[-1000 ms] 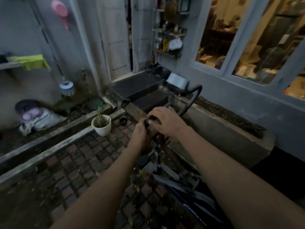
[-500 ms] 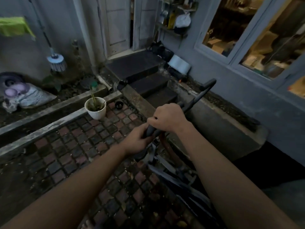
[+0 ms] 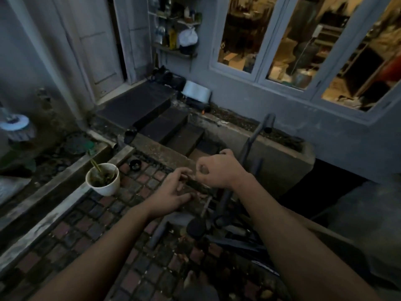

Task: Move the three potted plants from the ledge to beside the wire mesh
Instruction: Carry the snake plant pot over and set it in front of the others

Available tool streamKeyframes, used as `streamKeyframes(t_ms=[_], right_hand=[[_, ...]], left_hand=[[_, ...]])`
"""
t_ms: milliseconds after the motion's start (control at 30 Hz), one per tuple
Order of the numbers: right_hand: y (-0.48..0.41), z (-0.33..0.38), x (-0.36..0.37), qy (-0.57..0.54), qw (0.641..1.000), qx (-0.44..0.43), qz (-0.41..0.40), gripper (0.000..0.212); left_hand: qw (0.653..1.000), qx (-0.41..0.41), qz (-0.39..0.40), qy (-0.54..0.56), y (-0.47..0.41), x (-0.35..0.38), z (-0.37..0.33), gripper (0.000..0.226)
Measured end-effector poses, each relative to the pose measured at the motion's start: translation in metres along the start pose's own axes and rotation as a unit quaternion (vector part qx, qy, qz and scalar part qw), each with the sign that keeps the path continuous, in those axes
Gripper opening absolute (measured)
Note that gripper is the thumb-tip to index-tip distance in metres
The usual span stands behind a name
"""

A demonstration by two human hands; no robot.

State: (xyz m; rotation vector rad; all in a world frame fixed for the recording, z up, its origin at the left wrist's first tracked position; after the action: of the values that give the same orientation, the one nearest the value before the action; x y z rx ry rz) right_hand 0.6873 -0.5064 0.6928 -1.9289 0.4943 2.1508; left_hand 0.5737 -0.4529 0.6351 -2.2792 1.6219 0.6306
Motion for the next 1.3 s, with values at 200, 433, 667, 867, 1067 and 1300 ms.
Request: streamKeyframes(t_ms=[200, 433, 667, 867, 1067, 1300], right_hand=[[-0.115, 0.075, 0.021, -0.099, 0.994, -0.052, 0.01, 0.049], [-0.274, 0.145, 0.083, -0.154, 0.986, -0.07, -0.003, 0.06], [-0.413, 0.194, 0.228, -0.179, 0.977, -0.107, 0.047, 0.071], [-0.512, 0.202, 0.439, -0.199, 0.975, -0.094, 0.017, 0.071], [-0.577, 0.196, 0.641, -0.268, 0.962, -0.057, -0.021, 0.06], [-0.63, 0.172, 0.799, -0.359, 0.932, -0.011, -0.059, 0.056]], left_hand=[[0.993, -0.059, -0.097, -0.013, -0.023, -0.128, 0.082, 0.049], [0.961, -0.201, -0.18, -0.064, -0.008, -0.254, 0.237, 0.058], [0.923, -0.318, -0.207, -0.067, -0.02, -0.304, 0.449, 0.075], [0.917, -0.327, -0.124, -0.19, -0.077, -0.254, 0.692, 0.087], [0.898, -0.315, -0.082, -0.297, -0.147, -0.205, 0.881, 0.086], [0.898, -0.245, -0.163, -0.327, -0.194, -0.159, 0.993, 0.062]])
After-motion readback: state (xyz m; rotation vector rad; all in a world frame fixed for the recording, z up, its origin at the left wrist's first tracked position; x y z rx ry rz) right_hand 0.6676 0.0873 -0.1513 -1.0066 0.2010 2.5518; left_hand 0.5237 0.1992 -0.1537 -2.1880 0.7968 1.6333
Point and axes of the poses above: each hand's wrist, its own y-axis away from the middle knuckle, its own x-axis out of the palm, z = x × y, the point moved 10 cm from there along -y, towards the middle knuckle, and after that the axes turned 1 degree about x, right-handed, at the moved point
